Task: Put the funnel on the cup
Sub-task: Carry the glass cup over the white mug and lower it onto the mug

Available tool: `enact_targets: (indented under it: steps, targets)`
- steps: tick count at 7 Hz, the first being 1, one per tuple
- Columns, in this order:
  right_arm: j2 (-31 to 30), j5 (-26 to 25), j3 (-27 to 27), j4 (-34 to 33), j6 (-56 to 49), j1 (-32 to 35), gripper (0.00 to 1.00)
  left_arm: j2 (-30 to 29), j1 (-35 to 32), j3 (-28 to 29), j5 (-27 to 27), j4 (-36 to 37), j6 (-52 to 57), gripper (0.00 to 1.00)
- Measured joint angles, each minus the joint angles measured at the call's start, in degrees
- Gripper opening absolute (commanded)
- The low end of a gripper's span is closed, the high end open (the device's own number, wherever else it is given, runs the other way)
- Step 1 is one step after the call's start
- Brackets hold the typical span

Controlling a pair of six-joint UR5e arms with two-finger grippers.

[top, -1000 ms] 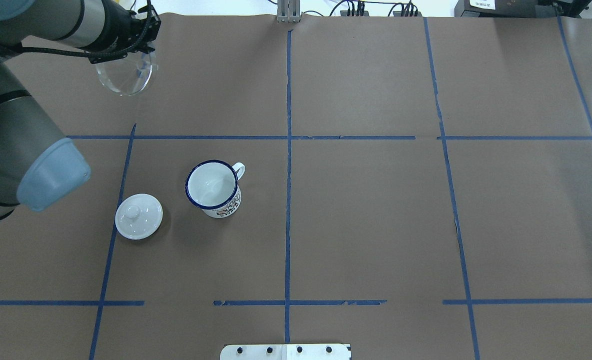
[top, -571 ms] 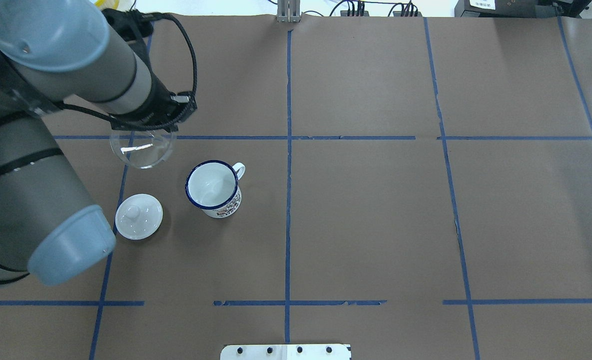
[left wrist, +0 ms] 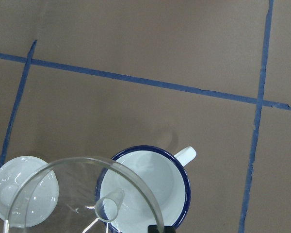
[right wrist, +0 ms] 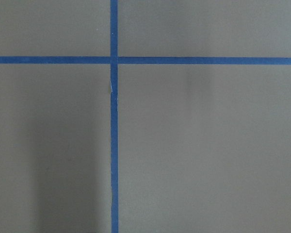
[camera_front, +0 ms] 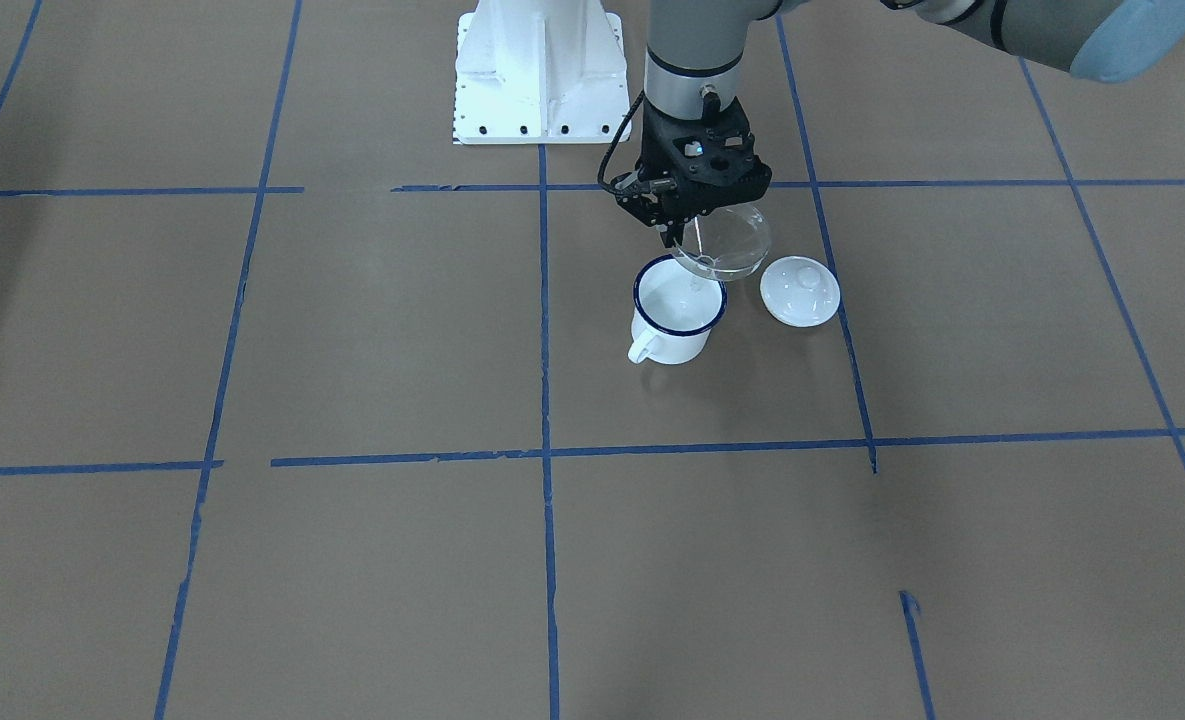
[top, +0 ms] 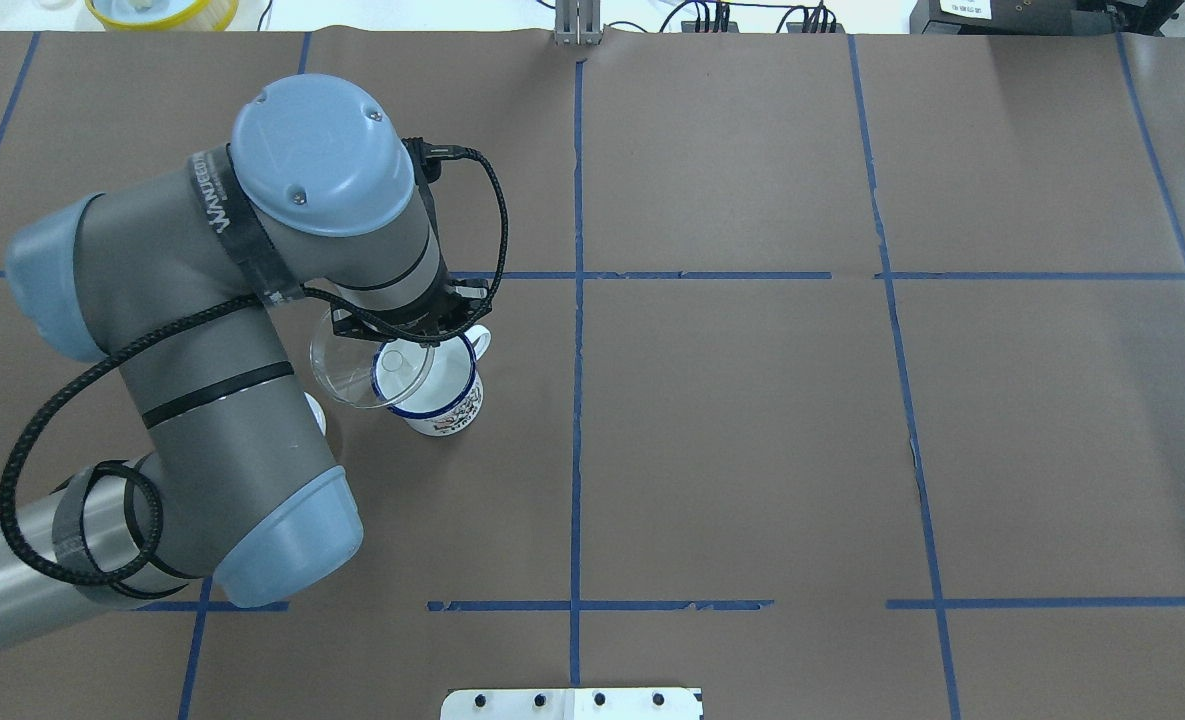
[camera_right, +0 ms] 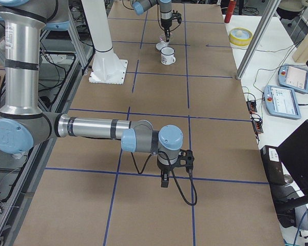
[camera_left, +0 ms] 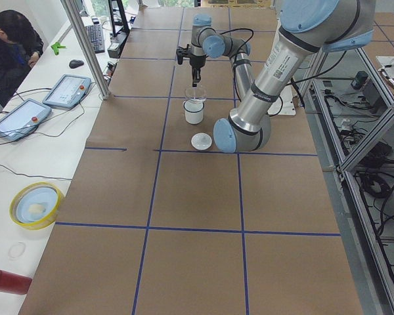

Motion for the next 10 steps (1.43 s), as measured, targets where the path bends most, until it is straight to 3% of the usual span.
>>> enact_targets:
  steps: [5, 6, 8, 10]
  targets:
    - [0.0, 0.0, 0.0, 0.0, 0.0, 0.0, 1.00, -0.7, 0.9, 7.6, 0.0, -6.1, 0.2, 0.00]
    - [0.0, 0.0, 0.0, 0.0, 0.0, 0.0, 1.00, -0.6, 1.0, 7.9, 0.0, -6.3, 0.2, 0.28]
    - [0.0, 0.0, 0.0, 0.0, 0.0, 0.0, 1.00, -0.5, 1.1, 8.0, 0.0, -7.0, 0.1, 1.00]
    - [0.0, 0.0, 0.0, 0.0, 0.0, 0.0, 1.00, -0.3, 1.1, 8.3, 0.0, -8.8, -0.3, 1.00]
